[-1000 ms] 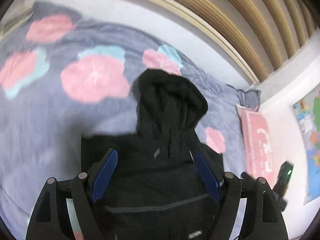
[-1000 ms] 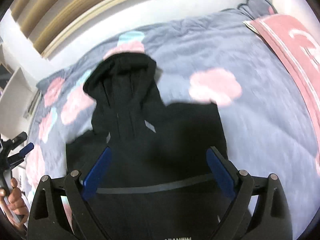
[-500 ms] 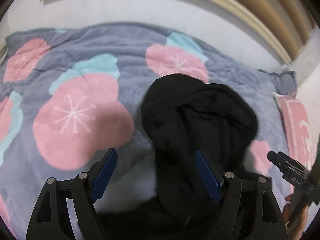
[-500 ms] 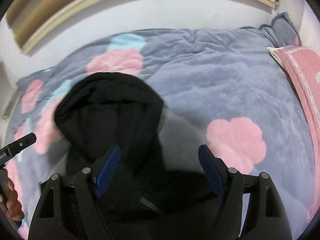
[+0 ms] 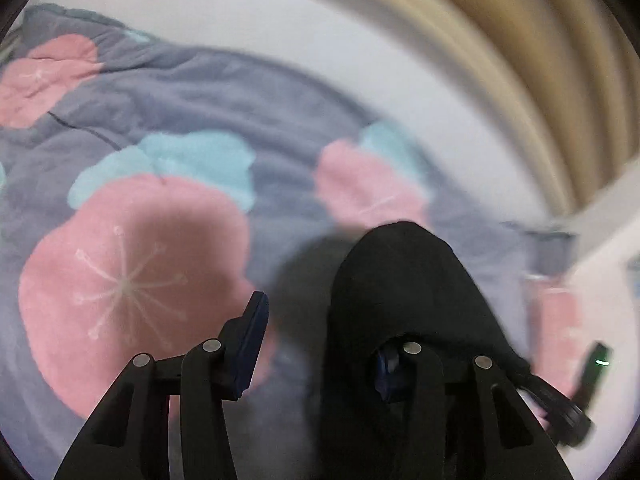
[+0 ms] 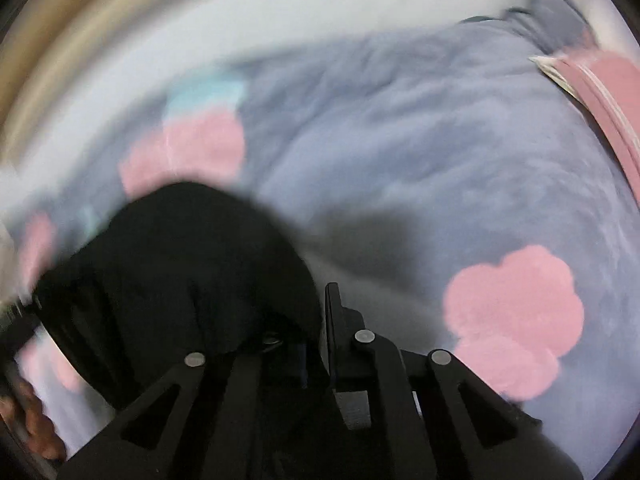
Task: Fold large clothes
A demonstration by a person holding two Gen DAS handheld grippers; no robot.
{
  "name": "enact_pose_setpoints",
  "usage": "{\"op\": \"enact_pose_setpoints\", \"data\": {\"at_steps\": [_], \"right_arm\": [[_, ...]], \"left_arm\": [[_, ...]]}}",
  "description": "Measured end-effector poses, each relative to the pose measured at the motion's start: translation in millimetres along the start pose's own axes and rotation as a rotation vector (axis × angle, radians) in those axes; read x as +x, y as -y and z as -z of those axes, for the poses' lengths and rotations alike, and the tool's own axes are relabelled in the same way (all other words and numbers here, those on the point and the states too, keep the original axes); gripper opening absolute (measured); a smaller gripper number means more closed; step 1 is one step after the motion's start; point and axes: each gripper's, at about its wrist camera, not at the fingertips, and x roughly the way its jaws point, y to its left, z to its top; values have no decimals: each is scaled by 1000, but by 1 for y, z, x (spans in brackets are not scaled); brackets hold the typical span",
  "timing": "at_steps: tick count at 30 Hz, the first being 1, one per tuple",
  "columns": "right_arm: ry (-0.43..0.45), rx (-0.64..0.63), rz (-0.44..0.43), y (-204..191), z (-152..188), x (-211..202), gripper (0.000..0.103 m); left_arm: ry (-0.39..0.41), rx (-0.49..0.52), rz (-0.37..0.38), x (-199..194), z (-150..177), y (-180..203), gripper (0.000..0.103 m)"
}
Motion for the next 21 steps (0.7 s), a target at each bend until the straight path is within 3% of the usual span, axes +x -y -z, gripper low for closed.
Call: {"op": "enact_pose_setpoints", "data": {"at_steps": [3,5,6,7,10,12,13,16,19,21], "right_arm": [[-31,-52,15,9,16,8,11],[-94,-81,29,11,26,34,12],[-160,-81,15,17,33,54,12],[-230,-79,3,23,39,74,12],[-267,-81,-37,29,42,84,19],[-270,-91,-50,30,40,73,25],[-268,-108,-54,31,41,64,31],[-238,-176,-56,34,47,29,47],[-181,-201,-92,35,47,-5,49],[-121,-183,-127,27,40,-23,49]], "left_arm": [[-57,9,37,4,20,-11,53],[-144,-2,-51,33,33,-32,54],[-216,-14,-119,57,42,-47,54],[-259,-3,-132,74,49,-57,55],[-204,224,-203,78,63,-39,58],[-198,317,-259,69,67,-19,58],[-184,345,-252,58,68,-12,58],[-165,393,-125,15,77,-3,58],[-82,415,-108,-18,77,0,61],[-34,354,-92,-31,60,4,61]]}}
